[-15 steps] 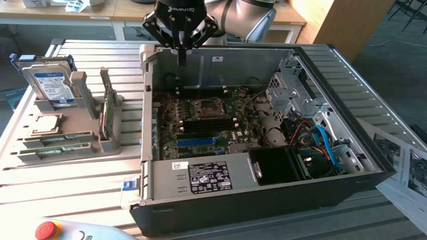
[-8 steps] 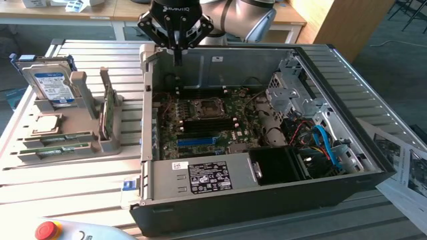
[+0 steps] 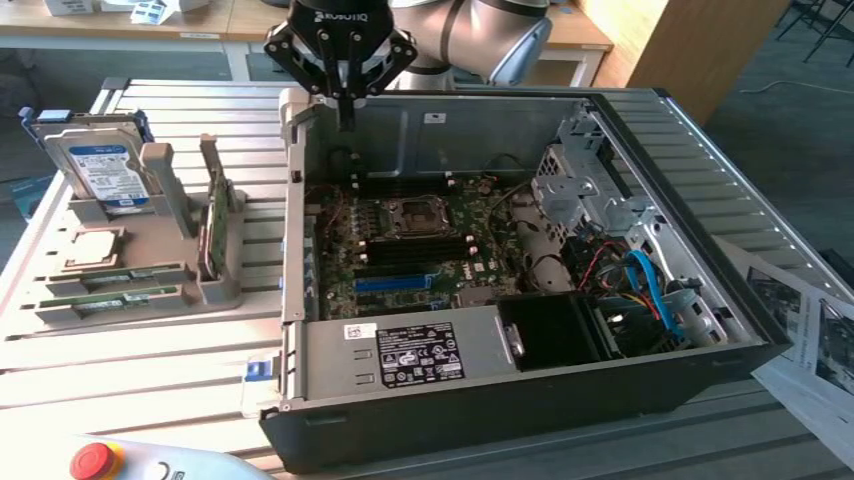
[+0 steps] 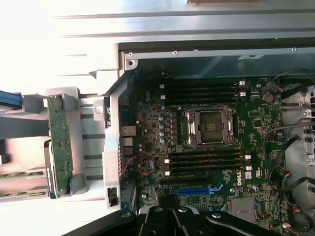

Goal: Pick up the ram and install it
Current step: 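Reach for the ram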

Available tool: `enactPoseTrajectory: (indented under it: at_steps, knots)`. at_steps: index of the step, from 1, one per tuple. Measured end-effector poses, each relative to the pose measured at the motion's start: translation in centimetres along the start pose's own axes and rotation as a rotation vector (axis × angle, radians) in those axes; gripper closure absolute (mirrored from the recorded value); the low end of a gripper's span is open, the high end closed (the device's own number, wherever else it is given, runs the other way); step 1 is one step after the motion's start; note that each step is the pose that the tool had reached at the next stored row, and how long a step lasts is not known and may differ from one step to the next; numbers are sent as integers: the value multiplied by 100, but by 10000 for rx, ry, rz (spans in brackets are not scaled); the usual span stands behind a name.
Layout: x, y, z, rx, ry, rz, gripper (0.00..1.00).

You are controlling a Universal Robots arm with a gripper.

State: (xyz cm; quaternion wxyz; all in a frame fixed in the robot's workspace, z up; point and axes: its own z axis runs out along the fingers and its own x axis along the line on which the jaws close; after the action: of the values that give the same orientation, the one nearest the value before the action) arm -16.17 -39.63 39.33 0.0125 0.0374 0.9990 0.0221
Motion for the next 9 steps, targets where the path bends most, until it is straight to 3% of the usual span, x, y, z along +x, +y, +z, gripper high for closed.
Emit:
enactPoseTrajectory:
  at_steps: [9]
  knots:
    - [110, 22, -2, 1, 0, 0, 90]
